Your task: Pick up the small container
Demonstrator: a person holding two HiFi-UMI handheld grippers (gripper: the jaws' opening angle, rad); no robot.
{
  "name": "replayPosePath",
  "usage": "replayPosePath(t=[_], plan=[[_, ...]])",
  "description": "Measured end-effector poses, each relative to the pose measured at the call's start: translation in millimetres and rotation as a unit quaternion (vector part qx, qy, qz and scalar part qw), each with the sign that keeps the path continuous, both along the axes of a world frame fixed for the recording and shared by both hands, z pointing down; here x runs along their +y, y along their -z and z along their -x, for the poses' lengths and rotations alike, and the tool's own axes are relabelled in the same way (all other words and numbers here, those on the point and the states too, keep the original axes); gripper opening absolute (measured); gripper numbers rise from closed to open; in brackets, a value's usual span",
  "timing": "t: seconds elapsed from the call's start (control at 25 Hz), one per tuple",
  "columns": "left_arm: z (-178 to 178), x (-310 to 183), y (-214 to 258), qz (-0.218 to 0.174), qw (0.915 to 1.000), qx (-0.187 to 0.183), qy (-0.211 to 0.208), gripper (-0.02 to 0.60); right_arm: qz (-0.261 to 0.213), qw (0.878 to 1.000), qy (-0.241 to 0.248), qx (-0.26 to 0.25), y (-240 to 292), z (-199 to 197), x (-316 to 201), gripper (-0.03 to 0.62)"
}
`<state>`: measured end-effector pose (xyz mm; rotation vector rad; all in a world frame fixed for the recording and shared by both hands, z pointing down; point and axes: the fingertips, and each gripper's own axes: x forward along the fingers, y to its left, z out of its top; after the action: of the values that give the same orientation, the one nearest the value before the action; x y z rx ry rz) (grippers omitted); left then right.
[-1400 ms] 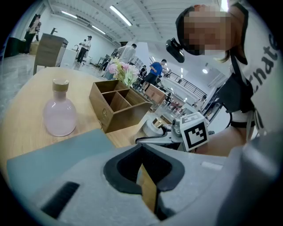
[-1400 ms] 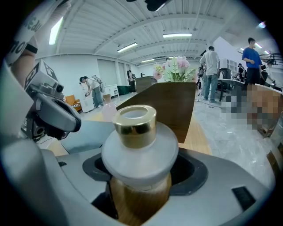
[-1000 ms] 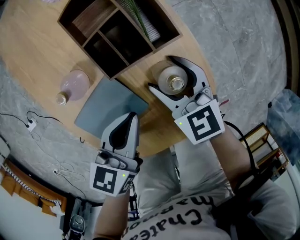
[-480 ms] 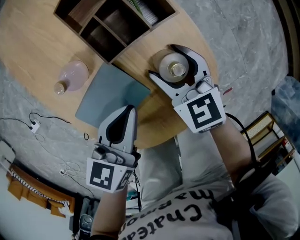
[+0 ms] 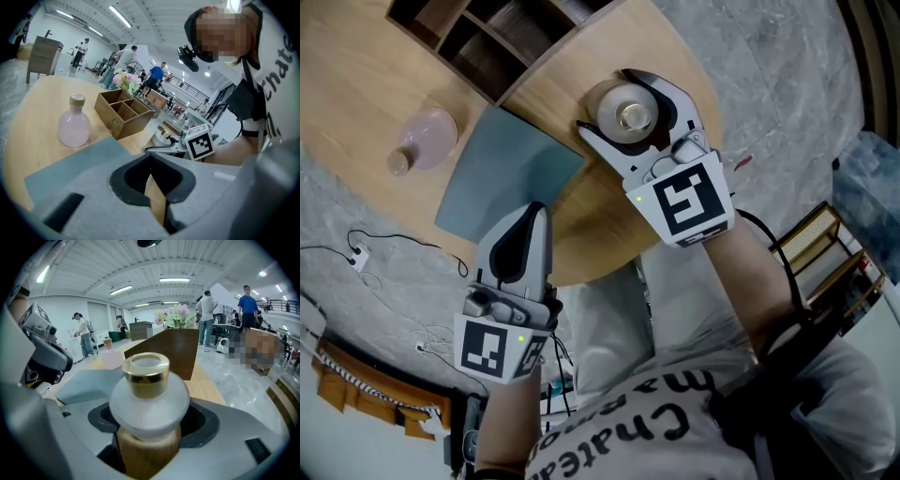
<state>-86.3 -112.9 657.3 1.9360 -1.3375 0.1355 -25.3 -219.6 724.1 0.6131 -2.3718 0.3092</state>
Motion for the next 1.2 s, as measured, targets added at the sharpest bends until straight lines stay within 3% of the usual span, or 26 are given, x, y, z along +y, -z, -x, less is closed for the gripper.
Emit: replayPosePath(t=[0.6,1.2], plan=[[10.9,3.4,46.4,-0.037,0.9992,-0.01,-0.012,0.014,-0.007,0.999,-0.04,-0.004,35.1,-2.2,12.9,0.328],[26.8,-9.8,151.5,-0.097,0.9942,-0.036,-0.03,0.014,-0.058,0.996,-0.057,-0.045,180.7,13.1,24.6,0.328]])
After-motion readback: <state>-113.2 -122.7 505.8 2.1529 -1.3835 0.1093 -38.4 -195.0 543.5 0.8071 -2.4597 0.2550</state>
